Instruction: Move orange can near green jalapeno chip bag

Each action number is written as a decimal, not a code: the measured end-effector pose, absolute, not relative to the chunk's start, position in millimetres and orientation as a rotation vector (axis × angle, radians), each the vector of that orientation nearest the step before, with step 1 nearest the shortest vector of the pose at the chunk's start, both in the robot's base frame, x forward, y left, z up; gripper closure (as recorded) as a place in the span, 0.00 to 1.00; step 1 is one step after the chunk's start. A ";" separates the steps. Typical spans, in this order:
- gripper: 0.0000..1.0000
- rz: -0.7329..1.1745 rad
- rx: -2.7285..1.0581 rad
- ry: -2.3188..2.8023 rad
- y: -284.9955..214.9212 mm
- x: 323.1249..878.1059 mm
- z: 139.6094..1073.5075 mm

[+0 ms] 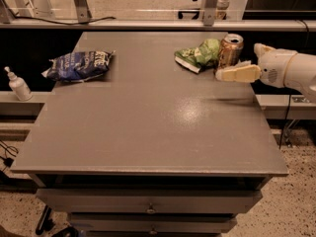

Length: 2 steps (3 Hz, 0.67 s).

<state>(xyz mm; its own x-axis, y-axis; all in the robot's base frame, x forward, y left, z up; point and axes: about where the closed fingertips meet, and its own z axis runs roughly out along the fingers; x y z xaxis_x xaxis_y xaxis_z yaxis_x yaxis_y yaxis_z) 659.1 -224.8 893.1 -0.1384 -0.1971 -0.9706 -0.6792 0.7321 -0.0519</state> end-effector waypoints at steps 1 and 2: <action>0.00 0.430 -0.715 1.707 -261.5 610.0 916.5; 0.00 0.426 -0.713 1.707 -263.6 608.1 917.7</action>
Offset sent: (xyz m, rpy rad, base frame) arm -0.0839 -0.0740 0.0356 -0.0707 -0.0082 -0.0720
